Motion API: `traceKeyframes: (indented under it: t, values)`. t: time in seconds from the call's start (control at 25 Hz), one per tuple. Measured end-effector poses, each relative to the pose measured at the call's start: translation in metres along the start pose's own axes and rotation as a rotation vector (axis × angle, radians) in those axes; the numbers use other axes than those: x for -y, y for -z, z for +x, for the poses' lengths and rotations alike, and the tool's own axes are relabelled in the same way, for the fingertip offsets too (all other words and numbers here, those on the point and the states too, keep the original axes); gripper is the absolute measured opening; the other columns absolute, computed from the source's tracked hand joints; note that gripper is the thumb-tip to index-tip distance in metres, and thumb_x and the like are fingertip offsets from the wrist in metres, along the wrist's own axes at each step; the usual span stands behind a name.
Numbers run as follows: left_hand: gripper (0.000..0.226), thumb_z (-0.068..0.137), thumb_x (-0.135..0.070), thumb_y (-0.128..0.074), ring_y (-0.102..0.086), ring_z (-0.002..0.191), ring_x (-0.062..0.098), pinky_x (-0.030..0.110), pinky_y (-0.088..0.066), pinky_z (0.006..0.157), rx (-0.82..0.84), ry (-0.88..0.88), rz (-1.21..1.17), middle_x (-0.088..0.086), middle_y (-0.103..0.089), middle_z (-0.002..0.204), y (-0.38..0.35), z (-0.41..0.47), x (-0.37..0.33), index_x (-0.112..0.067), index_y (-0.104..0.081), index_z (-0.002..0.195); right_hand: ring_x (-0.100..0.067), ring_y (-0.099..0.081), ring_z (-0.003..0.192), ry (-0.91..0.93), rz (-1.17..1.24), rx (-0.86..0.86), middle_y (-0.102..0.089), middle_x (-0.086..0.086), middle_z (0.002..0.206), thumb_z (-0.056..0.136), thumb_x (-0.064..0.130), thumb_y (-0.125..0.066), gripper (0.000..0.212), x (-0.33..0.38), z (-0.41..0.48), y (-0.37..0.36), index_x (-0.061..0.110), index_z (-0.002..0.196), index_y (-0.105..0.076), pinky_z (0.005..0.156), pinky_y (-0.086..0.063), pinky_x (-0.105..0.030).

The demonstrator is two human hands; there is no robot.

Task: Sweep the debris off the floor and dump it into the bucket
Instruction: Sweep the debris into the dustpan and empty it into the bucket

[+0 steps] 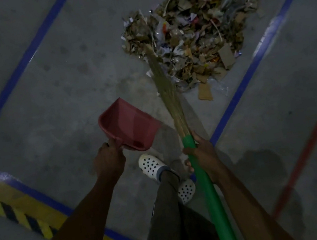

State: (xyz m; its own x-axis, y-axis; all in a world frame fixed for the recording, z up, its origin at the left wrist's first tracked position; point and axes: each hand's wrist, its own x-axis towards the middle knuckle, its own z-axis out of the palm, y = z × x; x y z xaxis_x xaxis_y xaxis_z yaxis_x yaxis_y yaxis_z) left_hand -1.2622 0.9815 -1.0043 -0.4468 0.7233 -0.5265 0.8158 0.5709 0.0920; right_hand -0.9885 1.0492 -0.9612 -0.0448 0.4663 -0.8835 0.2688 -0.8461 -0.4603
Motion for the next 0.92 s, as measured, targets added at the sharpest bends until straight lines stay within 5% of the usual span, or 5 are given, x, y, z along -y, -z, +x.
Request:
traceKeyframes:
  t: [0.2,0.4,0.52,0.92]
  values:
    - [0.035,0.093,-0.031,-0.061,-0.064,0.090,0.040,0.043,-0.049,0.066,-0.029,-0.184,0.047,0.018,-0.064,0.101,-0.024,0.027,-0.019,-0.009,-0.056,0.119,-0.025,-0.059,0.051,0.083,0.127,-0.262,-0.069,-0.008,0.078,0.089,0.001,-0.066,0.079,-0.029,0.018,0.063,0.046,0.150,-0.041,0.046,-0.051,-0.032]
    - [0.036,0.093,-0.034,-0.061,-0.063,0.092,0.040,0.045,-0.048,0.067,-0.170,-0.248,0.062,0.017,-0.063,0.104,-0.101,0.095,-0.020,-0.012,-0.055,0.121,-0.031,-0.068,0.070,0.120,0.083,-0.552,-0.067,-0.016,0.116,0.089,0.009,-0.065,0.086,-0.075,0.129,0.071,0.041,0.158,-0.025,0.059,-0.062,-0.046]
    - [0.036,0.093,-0.035,-0.061,-0.064,0.093,0.041,0.047,-0.050,0.071,-0.228,-0.245,0.070,0.017,-0.064,0.105,-0.162,0.142,-0.001,-0.015,-0.056,0.122,-0.038,-0.070,0.081,0.086,0.057,-0.672,-0.066,-0.013,0.121,0.088,0.010,-0.063,0.091,-0.127,0.199,0.061,0.037,0.161,-0.015,0.068,-0.062,-0.054]
    - [0.035,0.087,-0.029,-0.068,-0.066,0.083,0.043,0.043,-0.050,0.065,-0.435,-0.518,0.064,0.019,-0.068,0.097,-0.233,0.292,-0.001,-0.015,-0.065,0.119,-0.035,-0.069,0.084,0.214,0.156,-0.700,-0.067,-0.011,0.114,0.085,0.009,-0.063,0.091,-0.213,0.345,-0.026,0.041,0.159,-0.020,0.072,-0.061,-0.053]
